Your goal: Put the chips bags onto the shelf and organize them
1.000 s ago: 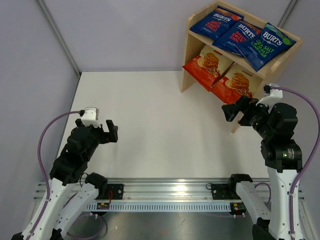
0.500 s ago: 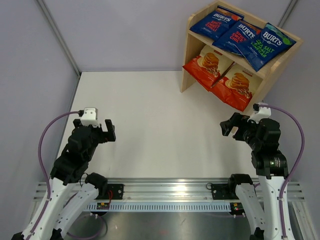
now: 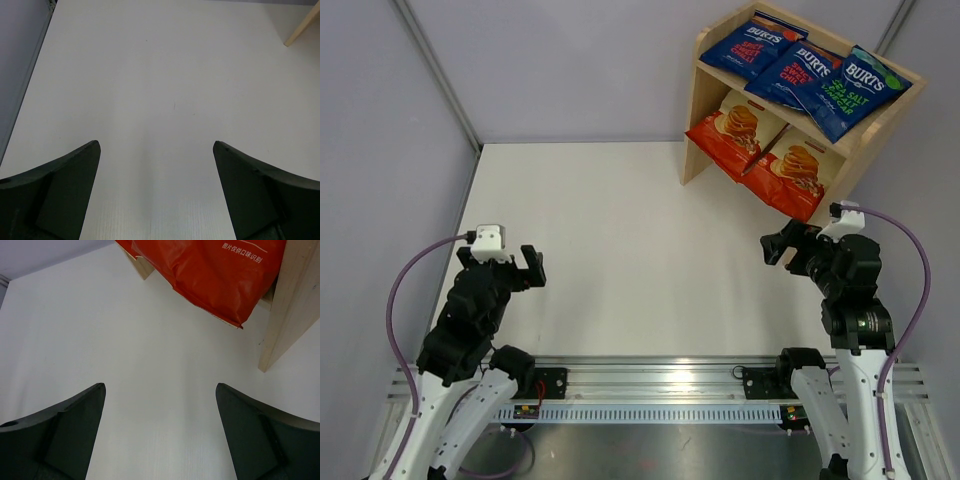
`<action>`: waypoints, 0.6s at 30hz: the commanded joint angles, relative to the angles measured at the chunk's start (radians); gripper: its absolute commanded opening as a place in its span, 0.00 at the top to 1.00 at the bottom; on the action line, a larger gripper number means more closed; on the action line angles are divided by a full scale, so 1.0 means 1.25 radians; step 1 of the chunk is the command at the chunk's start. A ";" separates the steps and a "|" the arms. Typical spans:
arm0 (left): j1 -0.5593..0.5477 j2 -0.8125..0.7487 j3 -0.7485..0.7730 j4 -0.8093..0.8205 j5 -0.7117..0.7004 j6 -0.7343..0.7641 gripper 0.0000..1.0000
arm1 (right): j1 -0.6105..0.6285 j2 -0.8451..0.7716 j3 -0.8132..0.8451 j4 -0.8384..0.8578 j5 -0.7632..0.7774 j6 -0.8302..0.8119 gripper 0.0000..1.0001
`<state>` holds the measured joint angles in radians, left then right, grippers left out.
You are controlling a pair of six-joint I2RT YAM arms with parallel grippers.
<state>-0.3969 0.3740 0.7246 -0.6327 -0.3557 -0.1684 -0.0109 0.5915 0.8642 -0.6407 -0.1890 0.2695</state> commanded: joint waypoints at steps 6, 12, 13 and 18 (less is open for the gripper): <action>0.007 -0.005 -0.004 0.052 -0.016 0.008 0.01 | 0.005 -0.023 -0.019 0.065 0.026 -0.003 0.01; 0.021 -0.005 -0.003 0.055 0.001 0.010 0.01 | 0.005 -0.023 -0.023 0.065 0.053 -0.005 0.00; 0.022 -0.002 -0.003 0.056 0.004 0.010 0.01 | 0.005 -0.023 -0.023 0.068 0.054 -0.005 0.01; 0.024 0.000 0.002 0.051 0.007 0.010 0.01 | 0.004 -0.024 -0.025 0.067 0.071 -0.001 0.01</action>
<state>-0.3725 0.3725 0.7242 -0.6292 -0.3519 -0.1658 -0.0109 0.5636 0.8352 -0.6022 -0.1394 0.2691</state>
